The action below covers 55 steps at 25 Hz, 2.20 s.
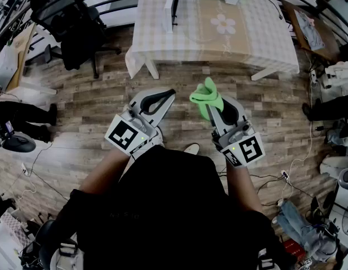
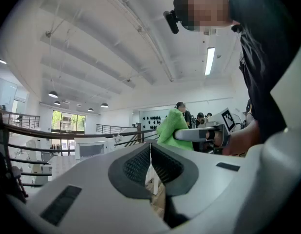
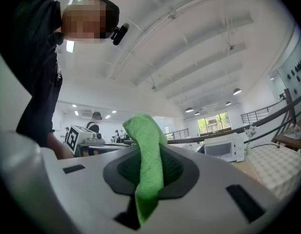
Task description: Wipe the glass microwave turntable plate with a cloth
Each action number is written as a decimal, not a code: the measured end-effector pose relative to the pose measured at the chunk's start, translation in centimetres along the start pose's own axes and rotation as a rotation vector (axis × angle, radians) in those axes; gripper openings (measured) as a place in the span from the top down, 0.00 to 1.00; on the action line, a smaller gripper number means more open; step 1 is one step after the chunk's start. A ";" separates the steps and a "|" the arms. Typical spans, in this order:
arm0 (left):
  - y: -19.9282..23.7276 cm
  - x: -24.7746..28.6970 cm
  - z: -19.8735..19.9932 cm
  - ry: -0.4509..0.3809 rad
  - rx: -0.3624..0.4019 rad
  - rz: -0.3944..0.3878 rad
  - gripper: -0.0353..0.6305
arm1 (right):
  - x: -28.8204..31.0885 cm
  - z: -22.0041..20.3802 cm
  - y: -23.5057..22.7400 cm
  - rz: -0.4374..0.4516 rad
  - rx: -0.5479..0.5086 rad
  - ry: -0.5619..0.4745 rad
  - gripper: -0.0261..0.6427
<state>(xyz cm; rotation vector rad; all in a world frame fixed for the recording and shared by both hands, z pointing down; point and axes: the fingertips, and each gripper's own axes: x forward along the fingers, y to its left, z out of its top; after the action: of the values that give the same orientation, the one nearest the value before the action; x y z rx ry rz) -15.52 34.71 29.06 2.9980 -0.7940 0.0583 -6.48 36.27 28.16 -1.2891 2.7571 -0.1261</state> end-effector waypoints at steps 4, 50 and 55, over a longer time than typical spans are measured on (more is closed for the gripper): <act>2.3 -0.8 0.0 -0.027 0.011 -0.004 0.91 | 1.6 -0.4 1.1 -0.006 -0.003 -0.006 0.88; -2.4 8.7 -2.2 -0.040 -0.021 0.039 0.91 | -4.9 -4.2 -7.4 0.043 0.040 0.100 0.87; 3.2 13.2 -1.8 -0.049 -0.023 0.025 0.91 | -0.2 -4.1 -12.9 0.029 0.036 0.122 0.87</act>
<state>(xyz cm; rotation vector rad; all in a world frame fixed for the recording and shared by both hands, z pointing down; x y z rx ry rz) -5.66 25.47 31.59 2.9787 -0.8313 -0.0239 2.97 28.28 33.76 -1.2733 2.8591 -0.2600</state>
